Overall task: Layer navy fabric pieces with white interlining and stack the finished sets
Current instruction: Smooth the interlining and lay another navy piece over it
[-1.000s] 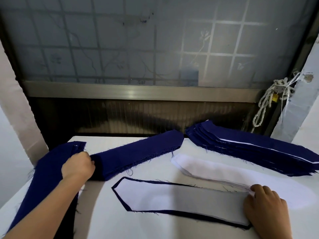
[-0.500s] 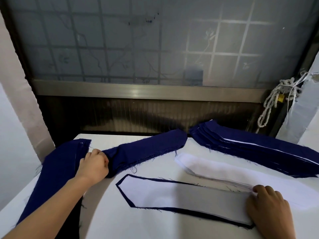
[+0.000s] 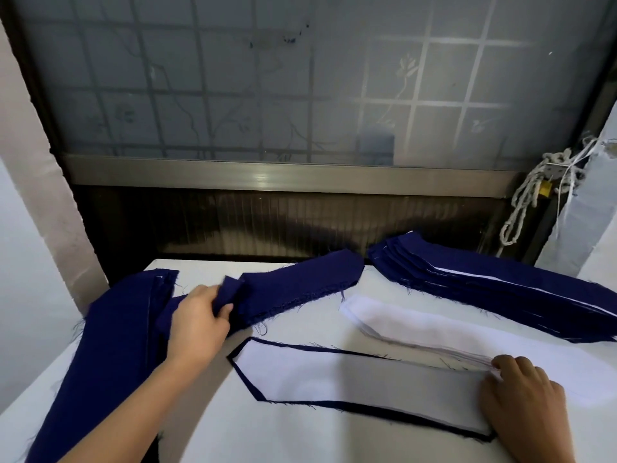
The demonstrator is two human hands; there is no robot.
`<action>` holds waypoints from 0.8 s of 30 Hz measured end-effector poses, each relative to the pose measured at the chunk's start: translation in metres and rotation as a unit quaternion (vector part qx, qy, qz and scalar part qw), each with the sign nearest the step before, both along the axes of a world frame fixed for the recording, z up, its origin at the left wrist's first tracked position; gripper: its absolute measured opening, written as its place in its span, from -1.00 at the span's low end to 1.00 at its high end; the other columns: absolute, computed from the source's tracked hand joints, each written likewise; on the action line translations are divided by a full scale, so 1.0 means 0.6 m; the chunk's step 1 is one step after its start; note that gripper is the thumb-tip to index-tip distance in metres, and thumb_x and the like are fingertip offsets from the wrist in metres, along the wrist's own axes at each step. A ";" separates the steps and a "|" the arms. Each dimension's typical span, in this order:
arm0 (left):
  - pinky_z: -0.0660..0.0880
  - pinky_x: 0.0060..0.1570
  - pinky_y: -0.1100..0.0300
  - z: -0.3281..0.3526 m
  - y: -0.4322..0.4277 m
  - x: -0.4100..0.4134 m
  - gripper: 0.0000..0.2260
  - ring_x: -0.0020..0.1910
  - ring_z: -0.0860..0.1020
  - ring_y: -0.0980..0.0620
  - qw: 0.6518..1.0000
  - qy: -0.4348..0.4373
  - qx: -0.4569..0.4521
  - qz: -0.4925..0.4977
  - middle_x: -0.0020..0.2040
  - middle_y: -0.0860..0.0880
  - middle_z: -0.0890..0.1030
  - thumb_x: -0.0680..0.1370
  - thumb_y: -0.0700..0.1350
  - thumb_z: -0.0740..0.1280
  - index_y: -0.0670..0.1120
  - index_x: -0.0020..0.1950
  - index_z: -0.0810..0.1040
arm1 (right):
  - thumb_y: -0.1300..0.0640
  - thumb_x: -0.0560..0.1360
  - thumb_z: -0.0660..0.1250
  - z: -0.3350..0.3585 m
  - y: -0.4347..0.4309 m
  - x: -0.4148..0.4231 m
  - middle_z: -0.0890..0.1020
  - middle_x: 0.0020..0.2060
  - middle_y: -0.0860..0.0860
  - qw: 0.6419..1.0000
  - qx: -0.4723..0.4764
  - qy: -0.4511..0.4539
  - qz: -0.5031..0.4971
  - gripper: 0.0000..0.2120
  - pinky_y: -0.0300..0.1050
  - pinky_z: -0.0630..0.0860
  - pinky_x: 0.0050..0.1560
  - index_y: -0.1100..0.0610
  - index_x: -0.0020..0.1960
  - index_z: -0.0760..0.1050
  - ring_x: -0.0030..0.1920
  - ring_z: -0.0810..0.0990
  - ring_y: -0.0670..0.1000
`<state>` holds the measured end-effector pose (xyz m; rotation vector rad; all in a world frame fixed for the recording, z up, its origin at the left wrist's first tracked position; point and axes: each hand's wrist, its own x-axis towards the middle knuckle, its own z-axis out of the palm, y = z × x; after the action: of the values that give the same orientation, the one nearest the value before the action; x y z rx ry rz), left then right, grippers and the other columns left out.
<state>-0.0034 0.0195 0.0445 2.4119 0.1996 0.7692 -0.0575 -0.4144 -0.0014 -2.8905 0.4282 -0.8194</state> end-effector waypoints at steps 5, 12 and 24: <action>0.55 -0.09 0.06 0.002 -0.082 -0.040 -0.74 -0.11 0.55 0.01 0.981 -0.026 0.104 -0.161 -0.07 0.06 0.55 0.46 -0.30 0.45 -0.10 0.12 0.69 | 0.32 0.22 0.55 0.012 0.014 -0.006 0.61 -0.17 0.17 0.998 -0.043 -0.017 0.050 -0.66 0.17 0.47 -0.10 0.25 -0.03 0.60 -0.19 0.59 0.26; 0.50 -0.26 0.22 0.007 -0.187 -0.092 -0.59 -0.25 0.54 0.02 0.863 -0.120 0.296 -0.392 -0.13 0.04 0.61 0.19 -0.25 0.46 -0.04 0.02 0.68 | 0.09 0.32 0.54 0.039 0.162 -0.006 0.23 0.47 -0.22 0.940 0.017 0.032 0.340 -0.24 -0.11 0.03 0.48 -0.10 0.44 0.29 0.51 0.11 -0.13; 0.55 -0.19 0.13 0.012 -0.085 -0.088 -0.75 -0.21 0.58 0.03 0.946 -0.245 0.076 -0.199 -0.13 -0.01 0.64 0.52 -0.28 0.24 -0.22 0.08 0.67 | 0.37 0.22 0.58 0.048 0.134 0.033 0.66 -0.20 0.00 0.942 -0.014 -0.115 0.317 -0.73 0.06 0.43 0.28 0.14 -0.14 0.65 -0.14 0.65 0.04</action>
<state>-0.0565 -0.0312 0.0514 2.2035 -0.5463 1.1810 -0.0375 -0.3341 0.0274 -2.6314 -0.5159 -1.0063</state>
